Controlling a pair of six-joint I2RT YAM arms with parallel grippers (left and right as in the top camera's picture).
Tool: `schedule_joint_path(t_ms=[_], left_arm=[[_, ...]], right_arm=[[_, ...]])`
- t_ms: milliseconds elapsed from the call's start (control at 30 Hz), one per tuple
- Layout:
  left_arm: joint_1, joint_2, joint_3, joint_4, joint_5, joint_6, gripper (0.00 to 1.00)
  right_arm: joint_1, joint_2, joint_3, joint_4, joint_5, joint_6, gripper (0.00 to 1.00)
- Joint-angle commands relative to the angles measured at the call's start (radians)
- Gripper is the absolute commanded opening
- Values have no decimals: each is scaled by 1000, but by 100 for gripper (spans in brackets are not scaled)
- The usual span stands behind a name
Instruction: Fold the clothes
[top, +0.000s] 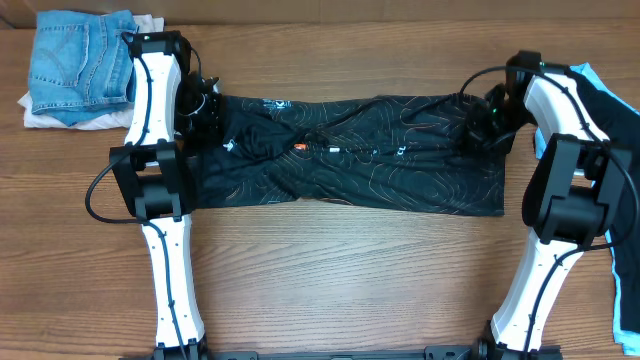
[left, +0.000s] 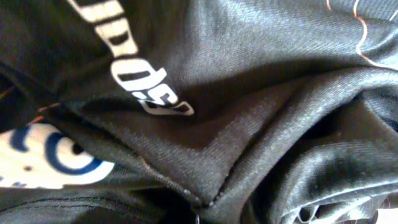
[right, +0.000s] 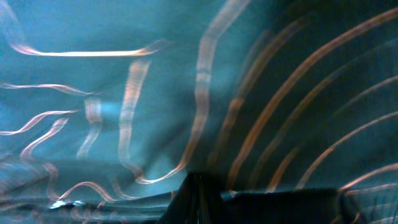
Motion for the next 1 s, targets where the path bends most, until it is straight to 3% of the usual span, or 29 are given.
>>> schedule_joint_path(t_ms=[0,533,867,967], left_arm=[[8,33,11,28,-47,24,4],[45,36,11,169,-69,98,5],[20,-14,80,58,-12,129,6],[2,-42,120,5,-14,129,14]], right_arm=[[-27,-19,-37,26,24,28,4],[-77,-19,-47,85,69,24,4],[-83,-56,57,14,69,28,4],[-96,-82,127,-41,84,28,9]])
